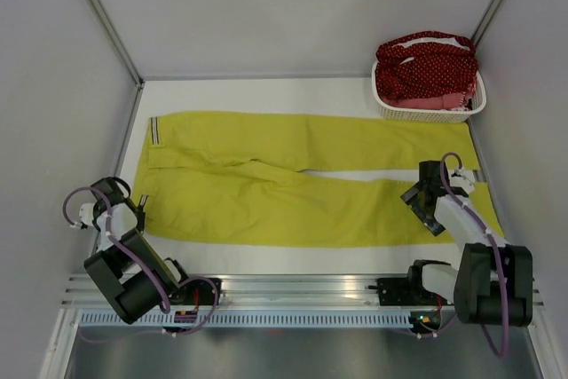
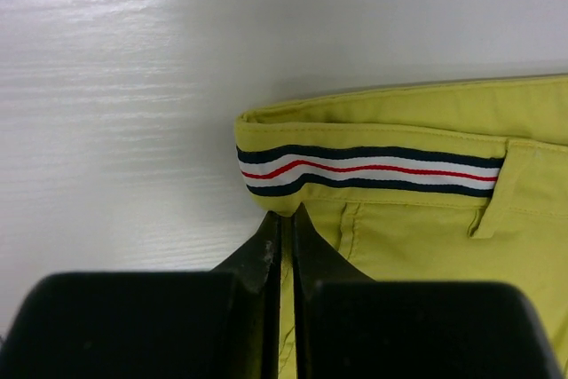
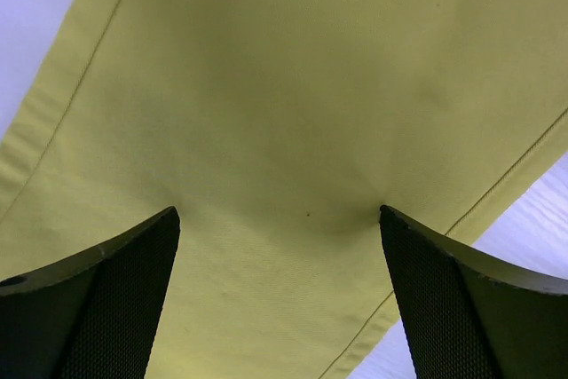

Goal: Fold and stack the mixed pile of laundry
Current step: Flatten out the trousers at the center of the board, then fold the trousers at the center of the board.

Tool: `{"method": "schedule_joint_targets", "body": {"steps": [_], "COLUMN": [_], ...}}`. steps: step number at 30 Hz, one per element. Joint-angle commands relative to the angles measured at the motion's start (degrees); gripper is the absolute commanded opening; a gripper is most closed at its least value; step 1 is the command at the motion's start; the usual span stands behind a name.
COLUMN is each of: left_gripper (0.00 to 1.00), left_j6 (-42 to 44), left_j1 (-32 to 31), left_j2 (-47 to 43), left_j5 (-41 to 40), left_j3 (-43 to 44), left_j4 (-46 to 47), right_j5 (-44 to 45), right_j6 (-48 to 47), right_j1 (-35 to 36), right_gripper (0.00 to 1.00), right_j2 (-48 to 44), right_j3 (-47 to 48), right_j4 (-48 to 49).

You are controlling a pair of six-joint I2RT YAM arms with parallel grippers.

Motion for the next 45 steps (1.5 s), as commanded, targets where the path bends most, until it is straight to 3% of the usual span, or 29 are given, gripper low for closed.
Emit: {"method": "schedule_joint_targets", "body": {"steps": [1, 6, 15, 21, 24, 28, 31, 35, 45], "left_gripper": [0.02, 0.02, 0.02, 0.02, 0.02, 0.02, 0.02, 0.02, 0.02], "left_j6": [-3.5, -6.3, -11.0, -10.9, -10.3, -10.4, -10.7, -11.0, -11.7], "left_j1": [0.2, 0.4, 0.6, 0.5, 0.1, -0.3, -0.4, -0.6, -0.5], "left_j2": [-1.6, -1.8, -2.8, -0.8, -0.1, 0.3, 0.2, 0.5, 0.7], "left_j5": [-4.7, -8.6, -8.4, -4.8, -4.7, -4.1, -4.1, -4.8, -5.8], "left_j3": [1.6, 6.9, 11.5, 12.4, 14.2, 15.2, 15.8, 16.5, 17.2], "left_j4": [-5.4, -10.4, -14.5, -14.7, -15.4, -15.7, -16.1, -16.4, -16.6], "right_j5": [-3.7, -4.1, 2.1, -6.9, -3.9, -2.5, -7.0, -1.6, 2.4], "right_j6": [-3.5, -7.8, -11.2, -8.9, -9.8, -7.2, -1.3, 2.8, -3.1], "right_j1": [-0.2, 0.1, -1.2, -7.2, -9.8, -11.8, -12.9, -16.6, -32.9], "right_gripper": [0.98, 0.98, 0.98, 0.98, 0.98, 0.98, 0.98, 0.98, 0.98], "right_j2": [8.9, 18.9, 14.9, 3.4, -1.1, -4.2, -5.6, -3.4, 5.0], "right_j3": [1.0, 9.3, 23.8, 15.0, 11.4, 10.0, 7.6, 4.5, 2.1], "right_j4": [15.0, 20.5, 5.0, -6.8, -14.0, -16.5, -14.2, -11.6, -4.6]}}
